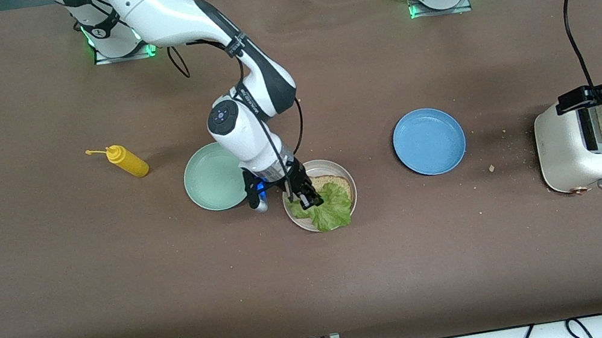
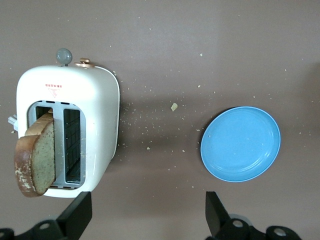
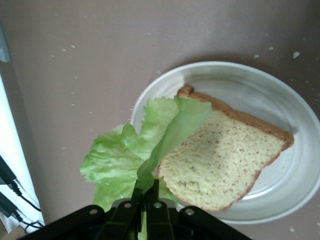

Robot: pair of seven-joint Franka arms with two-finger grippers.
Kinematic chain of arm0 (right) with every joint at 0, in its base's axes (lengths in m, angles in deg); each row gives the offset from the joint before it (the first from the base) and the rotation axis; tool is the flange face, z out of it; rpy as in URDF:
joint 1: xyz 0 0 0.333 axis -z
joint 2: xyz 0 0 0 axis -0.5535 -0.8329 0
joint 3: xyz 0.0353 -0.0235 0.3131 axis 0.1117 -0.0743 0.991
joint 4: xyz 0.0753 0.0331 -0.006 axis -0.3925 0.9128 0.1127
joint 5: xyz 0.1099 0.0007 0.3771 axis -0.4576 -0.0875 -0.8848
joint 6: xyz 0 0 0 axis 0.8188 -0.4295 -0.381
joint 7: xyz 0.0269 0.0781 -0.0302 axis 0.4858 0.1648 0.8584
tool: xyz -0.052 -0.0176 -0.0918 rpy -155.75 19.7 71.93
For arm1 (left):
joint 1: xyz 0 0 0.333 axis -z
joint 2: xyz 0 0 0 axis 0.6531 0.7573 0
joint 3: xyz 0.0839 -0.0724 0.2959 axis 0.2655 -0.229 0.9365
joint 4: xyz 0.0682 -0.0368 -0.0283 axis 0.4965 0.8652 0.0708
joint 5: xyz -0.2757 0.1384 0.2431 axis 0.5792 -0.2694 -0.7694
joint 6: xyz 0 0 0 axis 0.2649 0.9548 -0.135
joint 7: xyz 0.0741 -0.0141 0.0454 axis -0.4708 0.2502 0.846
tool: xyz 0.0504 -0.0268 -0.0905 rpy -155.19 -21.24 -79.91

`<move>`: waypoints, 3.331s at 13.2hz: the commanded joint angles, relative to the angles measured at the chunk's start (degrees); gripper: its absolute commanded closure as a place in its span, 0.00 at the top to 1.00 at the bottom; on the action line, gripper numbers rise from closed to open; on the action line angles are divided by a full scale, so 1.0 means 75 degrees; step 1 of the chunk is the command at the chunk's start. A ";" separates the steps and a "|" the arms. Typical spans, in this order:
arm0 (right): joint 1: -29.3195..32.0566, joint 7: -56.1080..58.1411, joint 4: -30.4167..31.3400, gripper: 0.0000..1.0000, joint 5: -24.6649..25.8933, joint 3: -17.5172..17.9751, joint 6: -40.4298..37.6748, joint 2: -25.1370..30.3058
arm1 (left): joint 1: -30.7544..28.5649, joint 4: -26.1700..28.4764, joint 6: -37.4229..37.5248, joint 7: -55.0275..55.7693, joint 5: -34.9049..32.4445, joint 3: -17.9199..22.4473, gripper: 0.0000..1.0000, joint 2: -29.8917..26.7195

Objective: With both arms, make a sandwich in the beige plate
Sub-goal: 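Lower the lettuce onto the toast and open the right gripper, then withdraw the right gripper from the plate to its side, then lower the left gripper onto the toast slice in the toaster and grasp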

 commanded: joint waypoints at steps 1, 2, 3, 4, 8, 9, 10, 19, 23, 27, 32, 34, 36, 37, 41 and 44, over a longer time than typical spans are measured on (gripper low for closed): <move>-0.0078 -0.0170 -0.0252 0.00 -0.0040 0.0069 0.0249 -0.0343 | -0.0036 0.0101 0.0069 0.0080 -0.0259 -0.0074 1.00 -0.0152; -0.0078 -0.0170 -0.0252 0.00 0.0053 0.0093 0.0249 -0.0354 | -0.0036 0.0101 0.0069 0.0080 -0.0260 -0.0074 1.00 -0.0152; -0.0066 -0.0170 -0.0241 0.00 0.0089 0.0151 0.0261 -0.0366 | -0.0036 0.0101 0.0069 0.0080 -0.0248 -0.0074 1.00 -0.0152; -0.0066 -0.0170 -0.0241 0.31 0.0089 0.0175 0.0261 -0.0378 | -0.0036 0.0101 0.0069 0.0080 -0.0248 -0.0074 1.00 -0.0152; -0.0066 -0.0182 -0.0241 0.99 0.0030 0.0187 0.0191 -0.0273 | -0.0036 0.0101 0.0069 0.0080 -0.0248 -0.0074 1.00 -0.0152; -0.0054 -0.0182 -0.0229 0.99 0.0030 0.0187 0.0075 -0.0157 | -0.0036 0.0101 0.0069 0.0080 -0.0259 -0.0074 1.00 -0.0152; -0.0019 -0.0170 -0.0240 0.99 0.0054 0.0152 -0.0228 -0.0016 | -0.0036 0.0101 0.0069 0.0080 -0.0260 -0.0074 1.00 -0.0152; 0.2216 0.2483 -0.0241 0.99 0.0827 0.0034 -0.6715 0.2877 | -0.0036 0.0101 0.0069 0.0091 -0.0248 -0.0074 1.00 -0.0164; 0.3564 0.5670 -0.0241 0.99 0.1807 0.0058 -0.8970 0.3839 | -0.0036 0.0101 0.0081 0.0103 -0.0236 -0.0074 1.00 -0.0164; 0.4958 0.9115 -0.0241 0.99 0.2605 0.0233 -0.9688 0.4390 | -0.0025 0.0101 0.0081 0.0208 -0.0236 -0.0097 1.00 -0.0164; 0.5793 1.1570 0.0133 0.99 0.4131 0.0749 -0.9490 0.4824 | -0.0036 0.0101 0.0081 0.0209 -0.0236 -0.0097 1.00 -0.0164; 0.6073 1.1841 0.0845 0.99 0.4248 0.1040 -0.8849 0.5186 | -0.0036 0.0113 0.0081 0.0209 -0.0236 -0.0097 1.00 -0.0164; 0.6262 1.2110 0.1539 0.99 0.4401 0.1229 -0.8249 0.5551 | -0.0036 0.0113 0.0081 0.0209 -0.0236 -0.0097 1.00 -0.0164; 0.6274 1.2146 0.1529 0.99 0.4401 0.1230 -0.8270 0.5552 | -0.0036 0.0101 0.0081 0.0209 -0.0236 -0.0097 1.00 -0.0164; 0.6262 1.2346 0.1435 1.00 0.4425 0.1195 -0.8410 0.5517 | -0.0036 0.0101 0.0081 0.0209 -0.0236 -0.0097 1.00 -0.0164; 0.6204 1.2275 0.1412 1.00 0.4425 0.1218 -0.8411 0.5505 | -0.0036 0.0113 0.0081 0.0209 -0.0236 -0.0097 1.00 -0.0164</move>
